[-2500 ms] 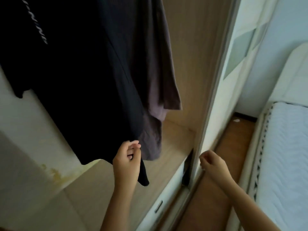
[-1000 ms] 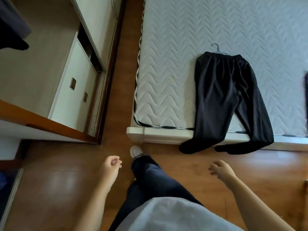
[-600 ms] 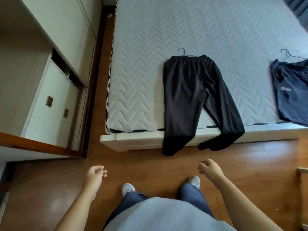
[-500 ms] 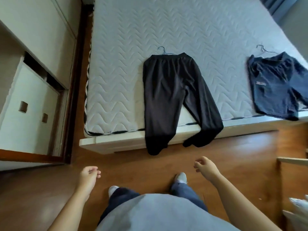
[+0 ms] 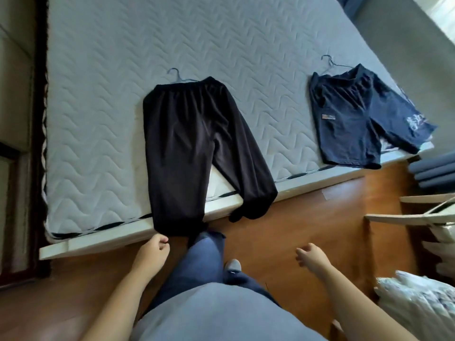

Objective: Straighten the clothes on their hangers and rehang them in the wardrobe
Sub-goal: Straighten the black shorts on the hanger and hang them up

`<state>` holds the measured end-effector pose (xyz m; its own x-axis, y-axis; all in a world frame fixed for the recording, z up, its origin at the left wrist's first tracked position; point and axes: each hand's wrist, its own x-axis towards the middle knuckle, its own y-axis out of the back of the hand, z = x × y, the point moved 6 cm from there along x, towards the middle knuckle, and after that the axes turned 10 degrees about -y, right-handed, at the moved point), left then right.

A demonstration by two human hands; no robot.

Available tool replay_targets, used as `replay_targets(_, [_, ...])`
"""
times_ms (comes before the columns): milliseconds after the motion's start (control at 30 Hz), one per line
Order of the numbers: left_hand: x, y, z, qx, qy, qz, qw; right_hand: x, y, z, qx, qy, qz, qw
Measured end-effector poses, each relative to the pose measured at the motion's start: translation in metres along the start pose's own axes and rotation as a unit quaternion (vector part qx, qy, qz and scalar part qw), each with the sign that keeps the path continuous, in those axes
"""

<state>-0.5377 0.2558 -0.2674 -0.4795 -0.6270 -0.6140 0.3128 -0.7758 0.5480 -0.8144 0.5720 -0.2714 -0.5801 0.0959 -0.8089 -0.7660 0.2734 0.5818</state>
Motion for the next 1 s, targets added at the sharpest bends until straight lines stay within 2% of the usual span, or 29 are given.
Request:
replay_targets(133, [0.035, 0.022, -0.026, -0.037, 0.063, -0.001, 0.997, 0.0, -0.02, -0.106, -0.025, 0.075, -0.039, 0.996])
replay_targets(233, [0.075, 0.036, -0.028, -0.074, 0.102, -0.005, 0.992, 0.009, -0.025, -0.177, -0.064, 0.1, -0.055, 0.991])
replay_targets(400, [0.151, 0.065, -0.01, -0.121, 0.161, 0.031, 0.979, 0.033, -0.019, -0.285, -0.155, 0.124, -0.034, 0.979])
replay_targets(500, [0.189, 0.075, 0.012, -0.199, 0.184, 0.054, 0.961, 0.041, -0.019, -0.34, -0.173, 0.147, -0.032, 0.973])
replay_targets(600, [0.225, 0.081, 0.035, -0.234, 0.181, 0.063, 0.953, 0.055, -0.031, -0.376, -0.143, 0.141, -0.053, 0.978])
replay_targets(700, [0.264, 0.09, 0.05, -0.23, 0.161, 0.066, 0.958, 0.073, -0.05, -0.4, -0.172, 0.138, -0.07, 0.973])
replay_targets(833, [0.315, 0.112, 0.057, -0.23, 0.158, 0.116, 0.953, 0.111, -0.057, -0.443, -0.17, 0.123, -0.08, 0.974])
replay_targets(933, [0.363, 0.137, 0.059, -0.22, 0.145, 0.17, 0.95, 0.147, -0.047, -0.491, -0.141, 0.131, -0.063, 0.979])
replay_targets(1000, [0.398, 0.155, 0.065, -0.203, 0.131, 0.204, 0.949, 0.172, -0.033, -0.527, -0.118, 0.142, -0.02, 0.983])
